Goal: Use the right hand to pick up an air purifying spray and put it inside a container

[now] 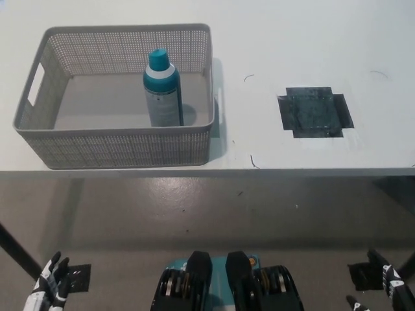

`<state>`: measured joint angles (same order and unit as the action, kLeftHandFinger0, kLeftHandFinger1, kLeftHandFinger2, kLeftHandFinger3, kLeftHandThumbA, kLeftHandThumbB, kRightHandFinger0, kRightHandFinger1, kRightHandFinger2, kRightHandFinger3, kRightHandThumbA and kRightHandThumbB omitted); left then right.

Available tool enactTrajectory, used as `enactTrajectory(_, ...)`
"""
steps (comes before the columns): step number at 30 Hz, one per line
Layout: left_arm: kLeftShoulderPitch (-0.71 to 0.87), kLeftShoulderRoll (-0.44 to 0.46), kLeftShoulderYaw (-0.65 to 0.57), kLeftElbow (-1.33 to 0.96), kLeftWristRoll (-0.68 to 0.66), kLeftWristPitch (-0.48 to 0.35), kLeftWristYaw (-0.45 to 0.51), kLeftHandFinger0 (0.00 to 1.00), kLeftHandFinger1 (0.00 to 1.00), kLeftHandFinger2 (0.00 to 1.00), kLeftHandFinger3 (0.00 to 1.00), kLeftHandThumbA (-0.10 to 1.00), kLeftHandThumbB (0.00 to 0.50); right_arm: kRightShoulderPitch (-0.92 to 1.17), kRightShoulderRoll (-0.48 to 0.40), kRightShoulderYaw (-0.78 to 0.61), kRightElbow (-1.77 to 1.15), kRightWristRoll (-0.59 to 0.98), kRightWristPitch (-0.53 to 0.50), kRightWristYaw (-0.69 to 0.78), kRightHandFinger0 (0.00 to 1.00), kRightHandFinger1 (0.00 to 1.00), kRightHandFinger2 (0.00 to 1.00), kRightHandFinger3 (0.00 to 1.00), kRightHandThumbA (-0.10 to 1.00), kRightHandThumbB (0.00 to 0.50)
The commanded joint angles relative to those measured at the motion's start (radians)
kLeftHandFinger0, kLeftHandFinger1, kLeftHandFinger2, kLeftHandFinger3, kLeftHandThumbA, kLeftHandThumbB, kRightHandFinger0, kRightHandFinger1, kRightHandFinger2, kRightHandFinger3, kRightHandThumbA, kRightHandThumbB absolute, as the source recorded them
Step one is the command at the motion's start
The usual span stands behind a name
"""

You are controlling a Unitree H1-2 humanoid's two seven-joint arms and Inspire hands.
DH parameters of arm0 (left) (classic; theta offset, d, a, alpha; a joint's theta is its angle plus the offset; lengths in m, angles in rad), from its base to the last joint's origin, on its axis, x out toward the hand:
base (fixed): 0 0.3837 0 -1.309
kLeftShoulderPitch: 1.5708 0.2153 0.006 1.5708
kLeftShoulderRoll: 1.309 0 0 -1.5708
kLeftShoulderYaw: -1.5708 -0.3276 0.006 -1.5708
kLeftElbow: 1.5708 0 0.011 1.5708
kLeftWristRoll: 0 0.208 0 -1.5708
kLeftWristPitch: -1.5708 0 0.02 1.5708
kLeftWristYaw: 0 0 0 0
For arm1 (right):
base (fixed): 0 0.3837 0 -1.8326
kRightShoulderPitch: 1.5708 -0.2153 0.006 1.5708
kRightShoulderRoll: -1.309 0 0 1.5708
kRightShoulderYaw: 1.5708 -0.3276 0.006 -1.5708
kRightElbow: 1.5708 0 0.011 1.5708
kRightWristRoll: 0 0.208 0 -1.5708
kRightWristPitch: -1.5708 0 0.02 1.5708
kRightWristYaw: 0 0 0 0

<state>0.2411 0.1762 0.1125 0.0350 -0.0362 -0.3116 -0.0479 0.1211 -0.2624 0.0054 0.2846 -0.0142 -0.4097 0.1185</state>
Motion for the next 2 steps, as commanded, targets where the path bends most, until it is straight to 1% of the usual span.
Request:
enactTrajectory(1,-0.018,0.006,0.008,0.003,0.008,-0.033,0.008,1.00,1.00,1.00,1.00,0.87,0.448,-0.019,-0.016,-0.005,-0.009,0.013,-0.060,0.016,1.00,1.00,1.00,1.00,0.71,0.448)
enactTrajectory(2,-0.018,0.006,0.008,0.003,0.008,-0.033,0.008,1.00,1.00,1.00,1.00,0.87,0.448,-0.019,-0.016,-0.005,-0.009,0.013,-0.060,0.016,1.00,1.00,1.00,1.00,0.71,0.448)
